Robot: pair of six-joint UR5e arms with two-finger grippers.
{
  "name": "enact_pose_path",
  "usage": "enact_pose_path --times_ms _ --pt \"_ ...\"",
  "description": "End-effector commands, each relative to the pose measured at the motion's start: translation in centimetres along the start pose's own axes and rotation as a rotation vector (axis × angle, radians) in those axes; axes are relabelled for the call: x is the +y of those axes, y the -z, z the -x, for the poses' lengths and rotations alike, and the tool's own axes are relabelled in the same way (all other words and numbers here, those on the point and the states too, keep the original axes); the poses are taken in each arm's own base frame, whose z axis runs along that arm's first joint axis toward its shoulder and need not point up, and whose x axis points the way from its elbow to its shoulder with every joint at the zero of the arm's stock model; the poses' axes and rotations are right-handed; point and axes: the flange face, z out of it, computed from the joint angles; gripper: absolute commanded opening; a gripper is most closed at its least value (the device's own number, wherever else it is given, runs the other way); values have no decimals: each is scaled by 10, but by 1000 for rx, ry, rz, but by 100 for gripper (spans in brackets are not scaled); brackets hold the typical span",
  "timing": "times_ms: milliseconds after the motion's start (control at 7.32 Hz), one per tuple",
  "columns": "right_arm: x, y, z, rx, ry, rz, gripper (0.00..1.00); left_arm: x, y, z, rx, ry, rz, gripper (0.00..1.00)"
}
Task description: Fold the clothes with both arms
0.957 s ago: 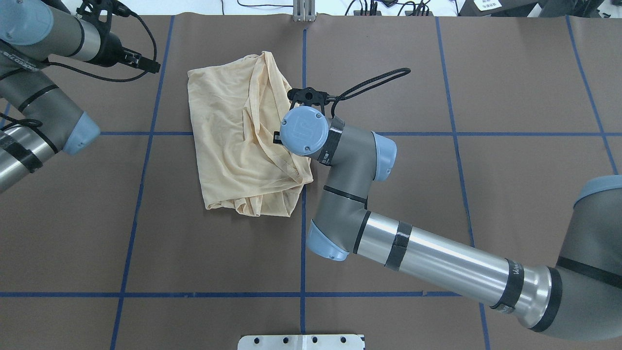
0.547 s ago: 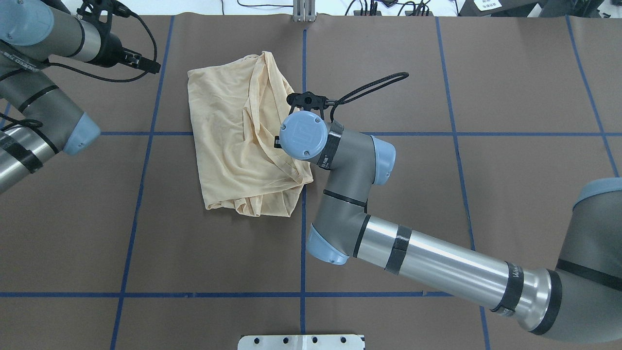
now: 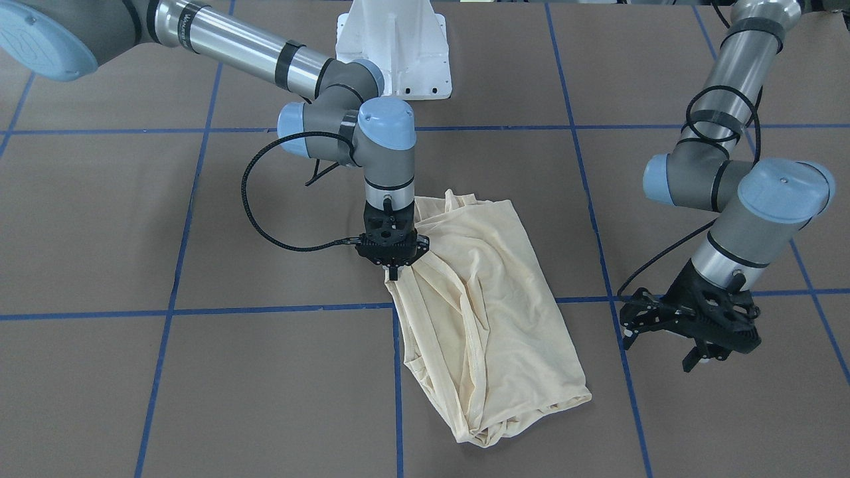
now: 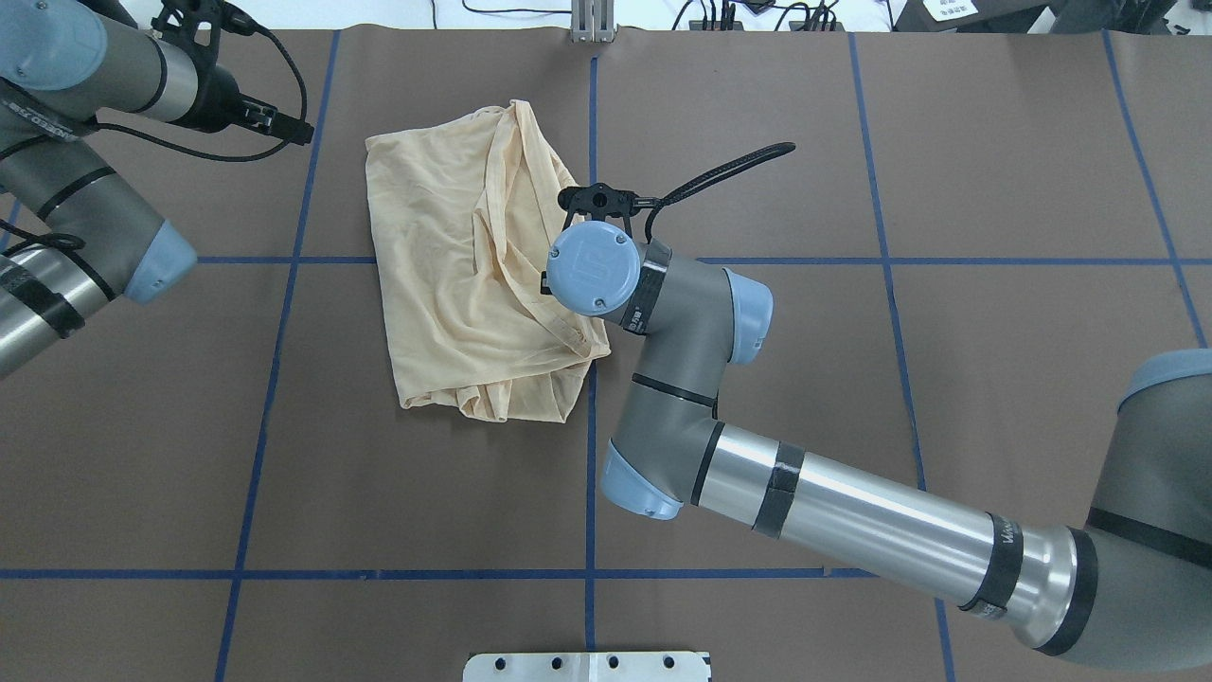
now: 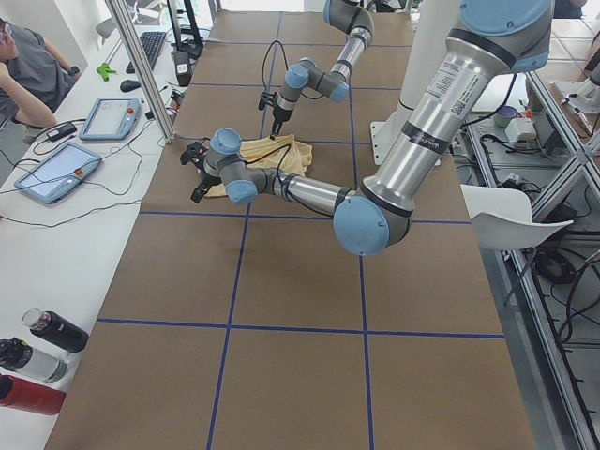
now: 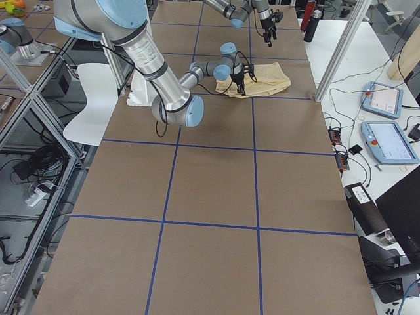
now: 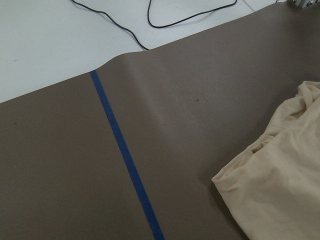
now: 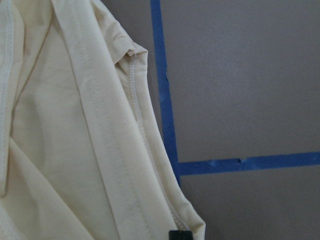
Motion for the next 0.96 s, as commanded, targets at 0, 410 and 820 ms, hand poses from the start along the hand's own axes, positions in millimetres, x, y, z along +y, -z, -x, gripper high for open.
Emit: enact_pose_path --times_ms 0,410,820 --pt "4 10 -22 -16 24 -3 0 1 -1 -2 2 -1 2 100" --pt "0 20 -19 -41 21 -14 0 3 -2 -2 3 -2 5 100" --pt "-2 16 -27 -25 6 -13 0 3 -2 -2 3 -2 5 100"
